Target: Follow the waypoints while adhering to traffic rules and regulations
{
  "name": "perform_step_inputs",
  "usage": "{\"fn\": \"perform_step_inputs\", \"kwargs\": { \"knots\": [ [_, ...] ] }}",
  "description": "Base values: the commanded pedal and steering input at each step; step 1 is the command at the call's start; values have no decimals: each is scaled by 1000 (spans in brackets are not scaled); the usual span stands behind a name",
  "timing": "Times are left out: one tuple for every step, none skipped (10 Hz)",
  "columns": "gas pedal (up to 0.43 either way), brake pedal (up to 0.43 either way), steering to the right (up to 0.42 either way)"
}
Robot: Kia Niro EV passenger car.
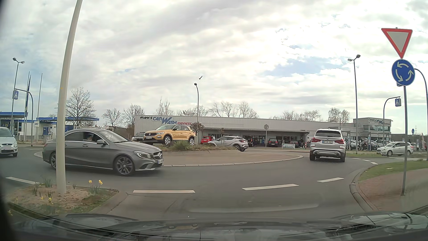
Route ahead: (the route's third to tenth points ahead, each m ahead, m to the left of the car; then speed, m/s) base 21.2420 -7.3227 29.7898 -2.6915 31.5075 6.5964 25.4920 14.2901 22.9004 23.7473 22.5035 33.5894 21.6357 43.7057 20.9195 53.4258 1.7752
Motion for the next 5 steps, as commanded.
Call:
{"fn": "perform_step_inputs", "kwargs": {
  "knots": [
    [0,0,23],
    [0,0,29],
    [0,0,35],
    [0,0,40],
    [0,0,45]
  ]
}}
